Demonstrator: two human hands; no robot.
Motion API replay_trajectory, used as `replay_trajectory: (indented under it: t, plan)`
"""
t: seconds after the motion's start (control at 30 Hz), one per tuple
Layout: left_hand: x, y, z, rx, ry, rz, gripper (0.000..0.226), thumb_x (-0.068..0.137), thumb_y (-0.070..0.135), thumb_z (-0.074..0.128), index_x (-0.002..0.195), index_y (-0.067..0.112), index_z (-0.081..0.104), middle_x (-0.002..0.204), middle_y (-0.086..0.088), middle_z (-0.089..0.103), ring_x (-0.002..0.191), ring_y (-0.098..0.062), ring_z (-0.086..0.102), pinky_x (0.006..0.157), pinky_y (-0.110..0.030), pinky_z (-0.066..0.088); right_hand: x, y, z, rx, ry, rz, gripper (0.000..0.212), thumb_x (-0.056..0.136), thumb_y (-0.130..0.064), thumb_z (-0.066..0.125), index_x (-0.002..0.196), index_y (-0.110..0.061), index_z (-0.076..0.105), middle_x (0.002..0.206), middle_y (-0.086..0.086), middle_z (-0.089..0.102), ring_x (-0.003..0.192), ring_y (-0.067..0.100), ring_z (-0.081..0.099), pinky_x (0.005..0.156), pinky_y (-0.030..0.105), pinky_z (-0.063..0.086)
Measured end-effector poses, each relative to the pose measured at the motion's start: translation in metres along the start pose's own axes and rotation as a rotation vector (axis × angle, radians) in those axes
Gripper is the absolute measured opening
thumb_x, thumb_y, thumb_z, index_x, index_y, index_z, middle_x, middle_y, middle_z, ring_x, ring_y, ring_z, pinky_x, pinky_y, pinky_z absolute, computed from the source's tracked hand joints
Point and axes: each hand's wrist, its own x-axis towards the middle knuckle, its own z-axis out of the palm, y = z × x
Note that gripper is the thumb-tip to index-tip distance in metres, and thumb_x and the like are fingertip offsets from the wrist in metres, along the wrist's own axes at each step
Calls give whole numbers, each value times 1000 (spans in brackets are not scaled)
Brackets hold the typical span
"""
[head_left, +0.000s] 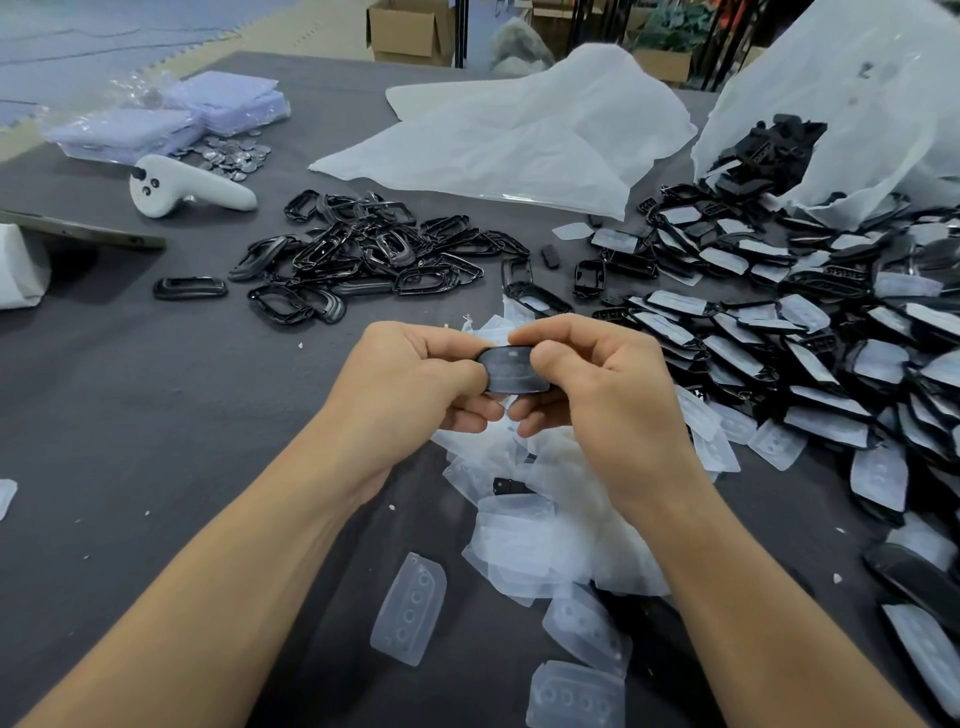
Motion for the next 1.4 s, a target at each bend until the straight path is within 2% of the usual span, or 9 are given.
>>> replay_trajectory:
  t: [0.13, 0.27, 0.33, 0.47, 0.67, 0.83, 0.97, 1.07, 1.4]
  plan:
    - [-1, 1, -2, -10, -9, -26, 44, 86, -12, 51, 100, 15, 83, 89, -10, 81, 78, -15, 77, 66, -22, 60, 0, 0, 0, -67, 3, 0, 42, 82, 17, 55, 97, -17, 76, 75, 5, 74, 60, 23, 71, 58, 34, 61]
    - [0, 1, -6, 8, -51, -57, 45, 86, -10, 50, 106, 15, 81, 95, -8, 81, 87, -18, 78, 73, -25, 63, 1, 0, -1, -68, 8, 3, 45, 80, 19, 54, 94, -16, 77, 76, 8, 74, 58, 21, 71, 58, 32, 60]
    - [0, 1, -5, 48, -52, -54, 33, 89, -2, 57, 98, 16, 83, 92, -9, 81, 83, -17, 77, 75, -25, 63, 2, 0, -1, -76, 11, 1, 44, 80, 19, 54, 95, -15, 77, 77, 9, 74, 58, 21, 70, 58, 31, 59]
    - [0, 1, -3, 66, -21, -43, 19, 92, 6, 67, 83, 14, 83, 85, -11, 80, 69, -12, 73, 64, -20, 59, 1, 1, -2, -80, -2, -7, 44, 81, 20, 53, 96, -14, 77, 75, 8, 74, 59, 20, 71, 59, 30, 59]
    - [-1, 2, -2, 56, 22, -46, 25, 90, -2, 65, 77, 10, 82, 72, -15, 76, 61, -14, 71, 55, -19, 55, 1, 0, -2, -5, -23, 17, 46, 76, 25, 52, 92, -10, 77, 73, 10, 73, 56, 21, 66, 55, 29, 56]
    - [-1, 3, 0, 66, 74, -19, 30, 87, -5, 65, 70, 13, 82, 66, -14, 75, 56, -14, 70, 54, -19, 54, 0, -2, 1, 41, -26, 26, 46, 78, 26, 48, 93, -7, 77, 80, 23, 72, 54, 22, 64, 54, 28, 55]
    - [-1, 4, 0, 39, 72, 2, 28, 89, -5, 68, 73, 14, 82, 70, -12, 76, 57, -13, 69, 56, -20, 56, 0, -4, 1, 57, -14, 28, 34, 90, 15, 56, 93, -12, 78, 77, 15, 74, 55, 21, 64, 54, 28, 57]
    - [-2, 4, 0, 27, 66, 25, 27, 90, -3, 69, 75, 15, 82, 69, -11, 76, 56, -13, 69, 56, -21, 56, -1, -5, 0, 24, 14, 2, 27, 91, 8, 64, 90, -15, 78, 75, 10, 76, 54, 20, 65, 54, 27, 56]
    - [-3, 3, 0, 10, 57, 32, 31, 90, -2, 72, 69, 19, 83, 70, -12, 76, 56, -14, 68, 55, -20, 56, -1, -5, 0, -52, 29, -40, 27, 88, 7, 66, 86, -18, 76, 72, 9, 75, 54, 22, 67, 53, 30, 56]
